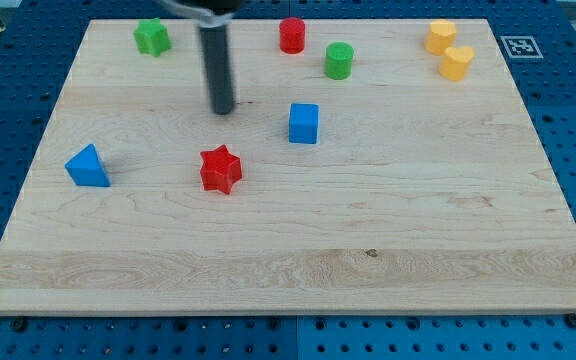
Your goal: Push the blue triangle slightly upwards
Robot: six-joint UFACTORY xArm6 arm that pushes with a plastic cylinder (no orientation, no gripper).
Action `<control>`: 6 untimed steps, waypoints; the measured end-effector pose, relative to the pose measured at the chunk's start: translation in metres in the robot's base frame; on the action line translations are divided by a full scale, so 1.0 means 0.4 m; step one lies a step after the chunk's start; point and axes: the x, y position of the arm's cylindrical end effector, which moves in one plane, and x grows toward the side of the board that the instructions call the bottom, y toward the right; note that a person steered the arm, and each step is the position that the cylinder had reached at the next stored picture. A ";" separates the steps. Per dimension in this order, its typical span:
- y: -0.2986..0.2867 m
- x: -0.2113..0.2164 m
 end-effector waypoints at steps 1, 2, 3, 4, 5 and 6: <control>-0.231 0.000; -0.394 0.047; -0.442 0.178; -0.411 0.303; -0.295 0.308; -0.224 0.299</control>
